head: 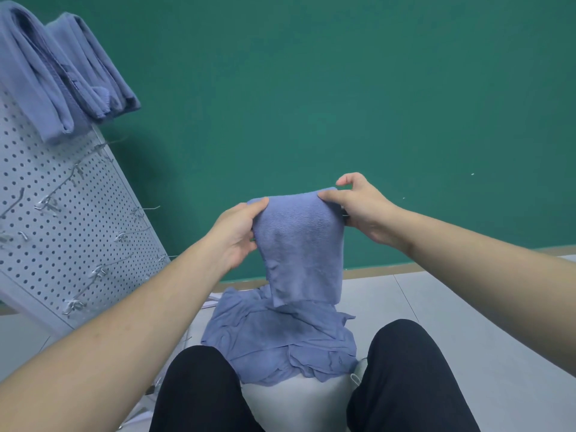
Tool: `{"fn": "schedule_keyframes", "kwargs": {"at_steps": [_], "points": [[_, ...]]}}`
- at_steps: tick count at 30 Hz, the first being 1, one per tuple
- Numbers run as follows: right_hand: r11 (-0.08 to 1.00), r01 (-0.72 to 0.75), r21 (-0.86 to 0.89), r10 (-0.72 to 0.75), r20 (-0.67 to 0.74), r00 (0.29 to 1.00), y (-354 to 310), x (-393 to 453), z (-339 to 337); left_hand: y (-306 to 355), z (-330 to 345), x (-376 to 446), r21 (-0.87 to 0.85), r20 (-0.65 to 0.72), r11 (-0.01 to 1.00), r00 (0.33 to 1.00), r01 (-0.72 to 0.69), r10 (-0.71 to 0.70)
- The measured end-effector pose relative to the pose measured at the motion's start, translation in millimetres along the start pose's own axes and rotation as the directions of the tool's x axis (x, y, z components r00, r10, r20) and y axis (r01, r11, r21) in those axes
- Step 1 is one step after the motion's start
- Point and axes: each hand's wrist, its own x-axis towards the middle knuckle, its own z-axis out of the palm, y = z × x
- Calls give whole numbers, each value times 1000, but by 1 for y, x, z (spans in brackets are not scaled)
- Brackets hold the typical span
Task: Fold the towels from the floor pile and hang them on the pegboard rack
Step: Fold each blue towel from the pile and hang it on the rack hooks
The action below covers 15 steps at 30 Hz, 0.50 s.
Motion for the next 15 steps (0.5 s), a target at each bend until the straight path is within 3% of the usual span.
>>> {"fn": "schedule_keyframes", "kwargs": {"at_steps": [6, 9, 15], "points": [[972, 138, -188, -122, 92, 988, -9, 0, 1, 8, -11, 4, 38, 15, 999, 999, -29, 29], [974, 128, -189, -102, 143, 984, -10, 2, -1, 13, -15, 3, 10, -5, 998, 998, -57, 57], [989, 66, -130, -44, 160, 986, -11, -3, -3, 21, -18, -1, 138, 152, 988, 987, -70, 49]]}}
